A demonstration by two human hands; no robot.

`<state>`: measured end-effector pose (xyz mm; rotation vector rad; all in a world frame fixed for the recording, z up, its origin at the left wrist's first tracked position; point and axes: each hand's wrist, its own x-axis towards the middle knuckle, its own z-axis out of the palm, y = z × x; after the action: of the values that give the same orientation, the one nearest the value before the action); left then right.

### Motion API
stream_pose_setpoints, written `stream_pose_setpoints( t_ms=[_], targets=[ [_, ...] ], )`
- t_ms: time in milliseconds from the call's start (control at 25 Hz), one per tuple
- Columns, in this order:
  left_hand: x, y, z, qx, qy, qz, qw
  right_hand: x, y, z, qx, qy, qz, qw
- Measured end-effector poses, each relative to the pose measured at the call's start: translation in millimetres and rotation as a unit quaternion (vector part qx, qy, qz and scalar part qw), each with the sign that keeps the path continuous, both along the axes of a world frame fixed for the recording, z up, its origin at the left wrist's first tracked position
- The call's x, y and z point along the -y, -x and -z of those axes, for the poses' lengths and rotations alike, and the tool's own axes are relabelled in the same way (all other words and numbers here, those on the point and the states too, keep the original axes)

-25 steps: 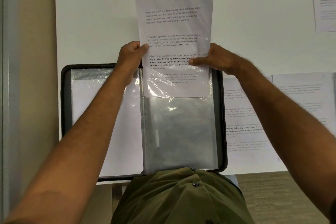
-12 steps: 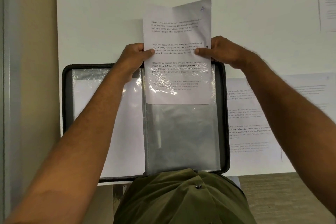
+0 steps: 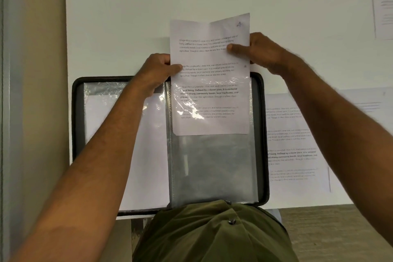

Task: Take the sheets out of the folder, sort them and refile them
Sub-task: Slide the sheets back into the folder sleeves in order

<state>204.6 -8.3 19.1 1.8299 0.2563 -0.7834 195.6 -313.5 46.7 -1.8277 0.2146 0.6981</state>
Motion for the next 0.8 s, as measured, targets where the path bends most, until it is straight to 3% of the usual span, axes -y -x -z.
stream_pose_setpoints(
  t_ms=[480, 720, 800],
  targets=[
    [0, -1, 1, 0.009, 0.017, -0.044, 0.999, 0, -12, 3, -0.058, 0.122, -0.192, 0.972],
    [-6, -4, 3, 0.019, -0.023, 0.037, 0.999, -8, -34, -4, 0.045, 0.087, -0.085, 0.992],
    [-7, -6, 6, 0.014, -0.034, 0.071, 0.997, -13, -41, -4, 0.072, 0.103, -0.105, 0.987]
  ],
)
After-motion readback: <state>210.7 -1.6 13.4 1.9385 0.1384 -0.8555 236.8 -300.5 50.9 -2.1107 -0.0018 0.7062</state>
